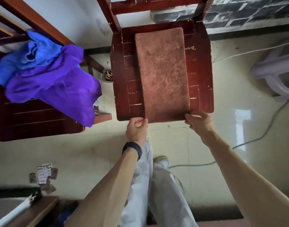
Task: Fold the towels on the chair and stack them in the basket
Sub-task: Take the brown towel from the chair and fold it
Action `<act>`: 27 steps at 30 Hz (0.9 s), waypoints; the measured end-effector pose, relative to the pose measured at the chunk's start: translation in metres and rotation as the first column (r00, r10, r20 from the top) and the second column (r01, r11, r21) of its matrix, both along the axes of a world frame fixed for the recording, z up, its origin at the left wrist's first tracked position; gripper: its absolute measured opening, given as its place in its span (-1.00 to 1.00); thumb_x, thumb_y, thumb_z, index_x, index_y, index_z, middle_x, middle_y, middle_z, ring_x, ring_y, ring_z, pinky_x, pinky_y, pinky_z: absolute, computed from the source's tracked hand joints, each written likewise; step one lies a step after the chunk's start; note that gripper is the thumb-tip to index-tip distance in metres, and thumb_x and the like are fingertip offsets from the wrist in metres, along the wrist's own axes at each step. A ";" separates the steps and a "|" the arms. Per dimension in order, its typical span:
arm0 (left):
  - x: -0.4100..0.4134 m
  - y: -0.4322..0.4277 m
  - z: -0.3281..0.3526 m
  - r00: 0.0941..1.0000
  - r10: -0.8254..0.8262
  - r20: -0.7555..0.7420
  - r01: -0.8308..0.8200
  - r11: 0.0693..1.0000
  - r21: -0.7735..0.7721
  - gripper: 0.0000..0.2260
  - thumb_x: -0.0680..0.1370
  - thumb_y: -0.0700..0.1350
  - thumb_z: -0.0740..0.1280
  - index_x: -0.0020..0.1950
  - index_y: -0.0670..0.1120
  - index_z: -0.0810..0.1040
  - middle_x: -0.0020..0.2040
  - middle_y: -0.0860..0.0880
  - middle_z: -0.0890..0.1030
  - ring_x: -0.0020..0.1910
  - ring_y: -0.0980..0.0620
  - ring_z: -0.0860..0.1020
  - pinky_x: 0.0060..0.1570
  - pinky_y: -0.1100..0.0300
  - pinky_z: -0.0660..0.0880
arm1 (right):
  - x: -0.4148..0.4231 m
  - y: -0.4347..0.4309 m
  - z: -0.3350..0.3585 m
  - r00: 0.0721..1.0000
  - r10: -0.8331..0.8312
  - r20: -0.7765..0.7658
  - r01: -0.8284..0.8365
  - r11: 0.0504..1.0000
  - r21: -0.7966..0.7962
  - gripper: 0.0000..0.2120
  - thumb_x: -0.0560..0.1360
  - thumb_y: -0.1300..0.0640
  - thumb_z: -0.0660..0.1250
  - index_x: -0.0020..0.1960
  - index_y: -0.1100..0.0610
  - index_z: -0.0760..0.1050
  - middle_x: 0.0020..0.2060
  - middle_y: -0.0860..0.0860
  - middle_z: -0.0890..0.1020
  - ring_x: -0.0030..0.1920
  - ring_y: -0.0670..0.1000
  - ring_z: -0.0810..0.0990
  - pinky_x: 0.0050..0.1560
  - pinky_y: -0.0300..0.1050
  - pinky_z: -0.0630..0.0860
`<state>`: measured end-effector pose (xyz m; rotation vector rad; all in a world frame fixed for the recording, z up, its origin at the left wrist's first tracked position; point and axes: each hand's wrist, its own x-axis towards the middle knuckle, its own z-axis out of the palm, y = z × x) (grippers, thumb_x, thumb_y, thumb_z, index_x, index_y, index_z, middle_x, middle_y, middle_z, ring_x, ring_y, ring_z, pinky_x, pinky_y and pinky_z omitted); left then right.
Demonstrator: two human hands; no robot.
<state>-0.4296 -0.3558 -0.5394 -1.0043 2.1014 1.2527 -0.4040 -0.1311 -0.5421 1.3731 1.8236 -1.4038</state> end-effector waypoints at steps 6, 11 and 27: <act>0.000 -0.009 0.015 0.992 -0.109 -0.067 0.109 0.994 0.001 -0.84 0.58 -0.13 0.31 0.15 -0.04 0.45 -0.08 -0.04 0.66 -0.28 0.05 0.67 -0.39 0.50 0.41 | 0.010 -0.017 0.011 0.986 -0.161 -0.045 0.157 0.985 -0.078 -0.86 0.48 0.15 0.49 -0.04 0.04 0.54 -0.20 0.07 0.70 -0.21 0.01 0.67 -0.02 -0.02 0.59; 0.007 -0.021 0.025 0.934 -0.345 -0.088 0.342 0.938 -0.053 -0.80 0.57 -0.17 0.22 -0.01 0.17 0.43 -0.19 -0.03 0.64 -0.23 -0.07 0.64 -0.14 0.05 0.57 | 0.028 -0.027 0.032 0.967 -0.223 -0.124 0.216 0.974 -0.062 -0.80 0.50 0.14 0.48 0.02 0.12 0.48 -0.23 0.10 0.67 -0.34 -0.01 0.58 -0.14 -0.04 0.54; -0.010 -0.076 0.104 0.576 -0.816 -0.041 0.807 0.576 -0.131 -0.77 0.48 0.13 0.43 0.09 0.09 0.66 -0.12 0.10 0.65 -0.17 0.11 0.57 -0.10 0.16 0.52 | 0.065 -0.031 0.111 0.888 0.425 -0.174 -0.380 0.893 0.242 -0.78 0.47 0.12 0.49 -0.06 -0.21 0.62 -0.15 -0.08 0.70 -0.18 -0.11 0.67 -0.10 -0.19 0.58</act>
